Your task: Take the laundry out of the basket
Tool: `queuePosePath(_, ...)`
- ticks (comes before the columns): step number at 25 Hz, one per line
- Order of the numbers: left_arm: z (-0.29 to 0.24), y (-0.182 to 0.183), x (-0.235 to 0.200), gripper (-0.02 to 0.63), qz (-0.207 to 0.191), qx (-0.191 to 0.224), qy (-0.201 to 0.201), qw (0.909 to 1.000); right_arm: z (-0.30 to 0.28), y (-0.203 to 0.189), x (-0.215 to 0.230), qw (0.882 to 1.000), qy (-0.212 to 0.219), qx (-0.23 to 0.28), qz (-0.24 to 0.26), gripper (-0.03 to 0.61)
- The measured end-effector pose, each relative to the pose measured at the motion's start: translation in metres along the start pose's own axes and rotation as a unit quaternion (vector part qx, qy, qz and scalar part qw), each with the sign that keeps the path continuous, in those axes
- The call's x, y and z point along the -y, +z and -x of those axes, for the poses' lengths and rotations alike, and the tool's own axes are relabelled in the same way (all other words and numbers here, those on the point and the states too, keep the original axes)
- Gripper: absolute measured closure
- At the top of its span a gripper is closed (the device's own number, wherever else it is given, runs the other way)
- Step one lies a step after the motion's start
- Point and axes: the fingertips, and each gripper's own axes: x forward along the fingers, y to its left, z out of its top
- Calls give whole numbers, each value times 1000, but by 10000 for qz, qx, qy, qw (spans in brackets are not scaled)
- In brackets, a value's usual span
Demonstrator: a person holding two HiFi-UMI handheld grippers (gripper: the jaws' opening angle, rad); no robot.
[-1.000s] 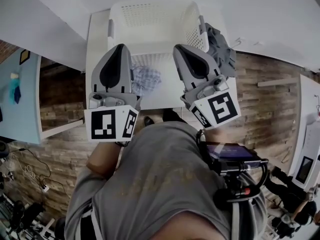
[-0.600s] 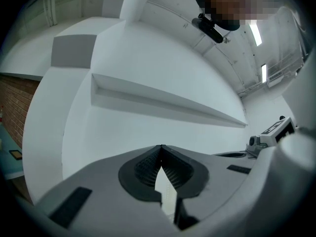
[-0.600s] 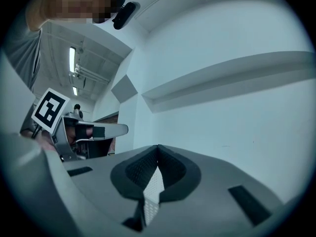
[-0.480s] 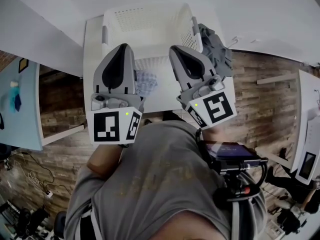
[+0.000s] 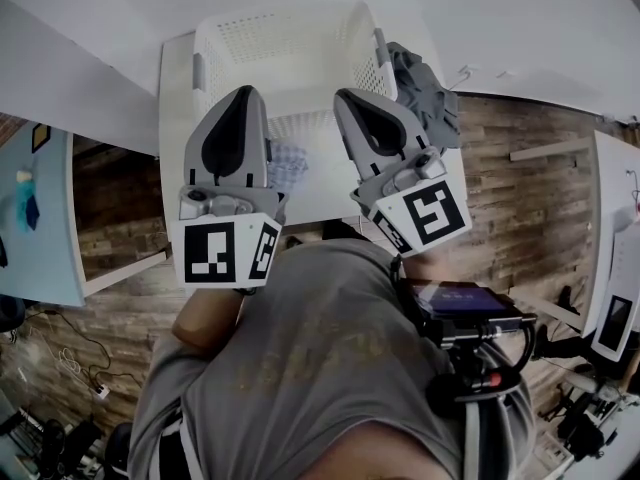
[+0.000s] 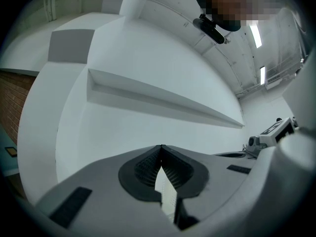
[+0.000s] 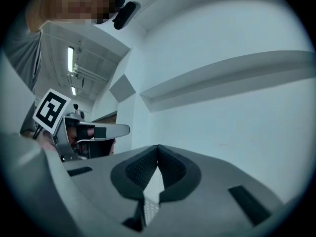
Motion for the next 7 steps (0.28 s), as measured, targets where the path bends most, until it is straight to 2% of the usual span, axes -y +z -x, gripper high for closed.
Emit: queuePosePath(7,3,-4,-8,604,10,-17,-5,10000,-5,-4,-5,10000,-4,-18,4,571)
